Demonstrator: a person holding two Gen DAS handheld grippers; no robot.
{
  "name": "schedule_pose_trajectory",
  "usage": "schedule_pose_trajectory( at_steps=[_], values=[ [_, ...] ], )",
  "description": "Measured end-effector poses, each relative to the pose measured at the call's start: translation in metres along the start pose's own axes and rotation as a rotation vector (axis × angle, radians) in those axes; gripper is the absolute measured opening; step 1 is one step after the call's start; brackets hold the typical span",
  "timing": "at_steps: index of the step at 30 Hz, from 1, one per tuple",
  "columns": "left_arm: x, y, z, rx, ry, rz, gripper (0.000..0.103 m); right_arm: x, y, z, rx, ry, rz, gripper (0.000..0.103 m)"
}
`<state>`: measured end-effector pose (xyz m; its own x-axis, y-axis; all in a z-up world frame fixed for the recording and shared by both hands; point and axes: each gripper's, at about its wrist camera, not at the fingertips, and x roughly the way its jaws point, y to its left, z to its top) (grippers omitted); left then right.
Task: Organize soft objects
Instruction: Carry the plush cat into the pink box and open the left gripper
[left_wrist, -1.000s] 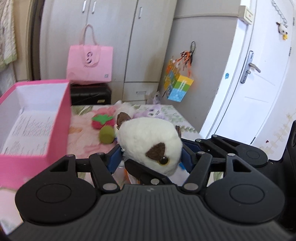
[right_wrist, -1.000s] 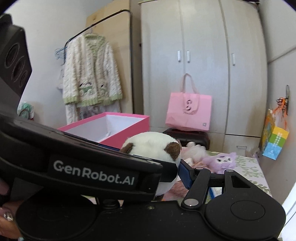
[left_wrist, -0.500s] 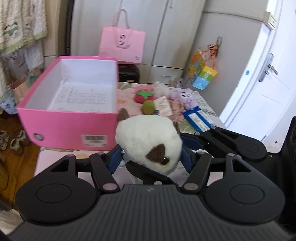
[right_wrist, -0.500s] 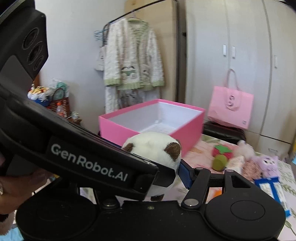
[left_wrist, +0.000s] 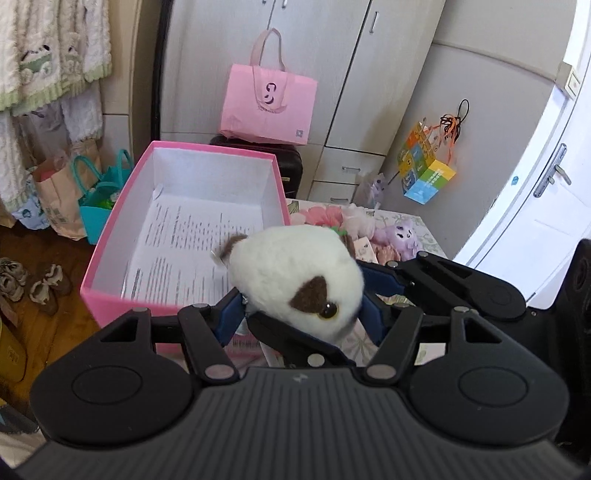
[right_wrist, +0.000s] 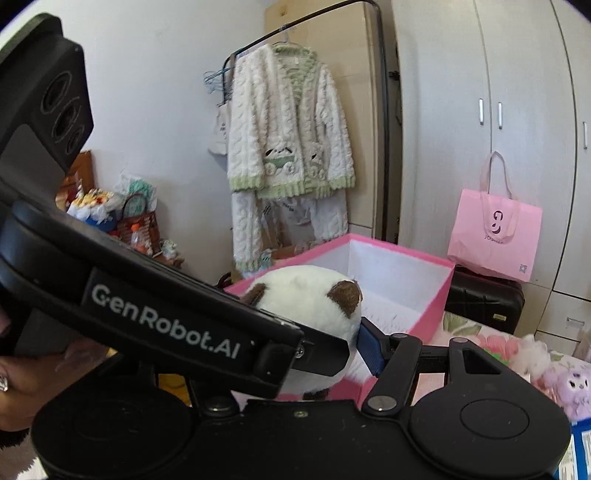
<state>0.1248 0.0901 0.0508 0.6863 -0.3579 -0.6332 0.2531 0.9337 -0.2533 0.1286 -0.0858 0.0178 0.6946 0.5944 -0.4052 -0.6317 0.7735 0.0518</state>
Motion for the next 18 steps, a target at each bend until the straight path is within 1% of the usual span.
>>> schedule_pose_trajectory(
  at_steps=[3, 5, 8, 10, 13, 16, 18],
  values=[
    [0.013, 0.008, 0.024, 0.014, 0.018, -0.007, 0.064, 0.016, -0.013, 0.013, 0.035, -0.011, -0.006, 0.069],
    [0.022, 0.012, 0.040, 0.019, 0.011, -0.006, 0.064, 0.028, -0.025, 0.023, 0.047, -0.020, -0.002, 0.069],
    [0.040, 0.023, 0.061, -0.003, 0.013, -0.015, 0.064, 0.048, -0.041, 0.037, 0.053, -0.004, 0.003, 0.069],
    [0.056, 0.033, 0.072, -0.039, 0.034, -0.023, 0.064, 0.064, -0.052, 0.045, 0.048, 0.032, 0.012, 0.069],
    [0.083, 0.050, 0.087, -0.104, 0.071, -0.039, 0.064, 0.093, -0.070, 0.055, 0.032, 0.117, 0.033, 0.070],
    [0.111, 0.063, 0.096, -0.157, 0.101, -0.051, 0.064, 0.118, -0.087, 0.060, 0.022, 0.181, 0.040, 0.070],
    [0.126, 0.069, 0.097, -0.178, 0.111, -0.048, 0.064, 0.133, -0.096, 0.060, 0.012, 0.206, 0.051, 0.070]
  ],
)
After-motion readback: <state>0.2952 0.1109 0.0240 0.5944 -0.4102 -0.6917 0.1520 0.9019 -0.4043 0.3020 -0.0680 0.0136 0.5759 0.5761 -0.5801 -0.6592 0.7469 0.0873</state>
